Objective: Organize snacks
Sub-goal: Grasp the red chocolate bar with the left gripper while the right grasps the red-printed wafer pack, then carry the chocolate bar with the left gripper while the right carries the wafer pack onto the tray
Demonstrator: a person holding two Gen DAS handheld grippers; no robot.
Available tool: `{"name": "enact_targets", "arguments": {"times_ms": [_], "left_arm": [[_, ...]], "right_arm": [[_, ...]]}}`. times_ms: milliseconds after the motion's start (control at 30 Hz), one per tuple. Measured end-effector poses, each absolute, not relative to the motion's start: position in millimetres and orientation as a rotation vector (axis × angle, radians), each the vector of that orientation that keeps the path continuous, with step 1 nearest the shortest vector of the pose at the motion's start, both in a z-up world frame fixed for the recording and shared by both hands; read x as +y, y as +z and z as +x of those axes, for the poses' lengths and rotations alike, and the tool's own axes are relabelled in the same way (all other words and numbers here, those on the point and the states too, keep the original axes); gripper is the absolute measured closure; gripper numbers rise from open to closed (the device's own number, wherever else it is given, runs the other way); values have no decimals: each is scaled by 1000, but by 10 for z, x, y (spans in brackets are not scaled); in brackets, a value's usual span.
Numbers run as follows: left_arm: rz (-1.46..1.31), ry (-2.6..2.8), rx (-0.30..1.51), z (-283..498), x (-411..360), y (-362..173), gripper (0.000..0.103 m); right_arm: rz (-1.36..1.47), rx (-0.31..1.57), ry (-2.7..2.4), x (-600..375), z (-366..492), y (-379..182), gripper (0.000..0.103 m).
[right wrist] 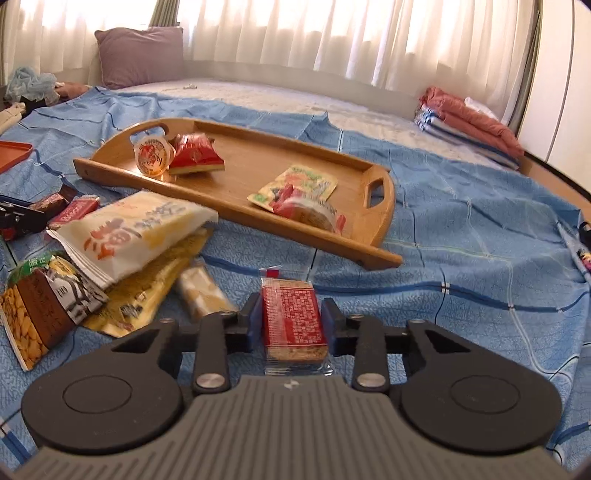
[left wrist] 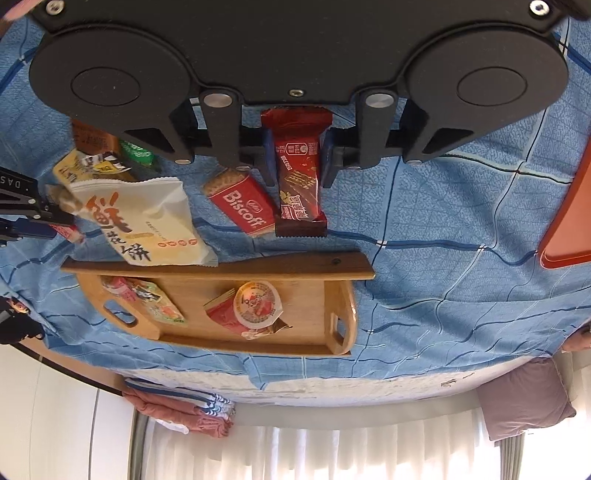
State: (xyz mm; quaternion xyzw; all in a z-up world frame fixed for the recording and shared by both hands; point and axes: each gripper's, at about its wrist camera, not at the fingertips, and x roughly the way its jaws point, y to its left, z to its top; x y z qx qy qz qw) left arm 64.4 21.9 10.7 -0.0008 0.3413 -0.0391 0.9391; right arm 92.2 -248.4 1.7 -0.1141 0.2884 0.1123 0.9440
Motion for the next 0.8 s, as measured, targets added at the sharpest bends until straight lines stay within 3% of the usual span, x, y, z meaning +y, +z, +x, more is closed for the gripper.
{"name": "enact_targets", "arguments": {"times_ms": [433,800], "left_arm": [[-20,-88,628,674,285,518,80],[-29,-109,516,1287,257,1051,80]], "right_arm": [[-57,563,127,-2591,1047,445,65],[29,579,72,-2638,1617,826,65]]}}
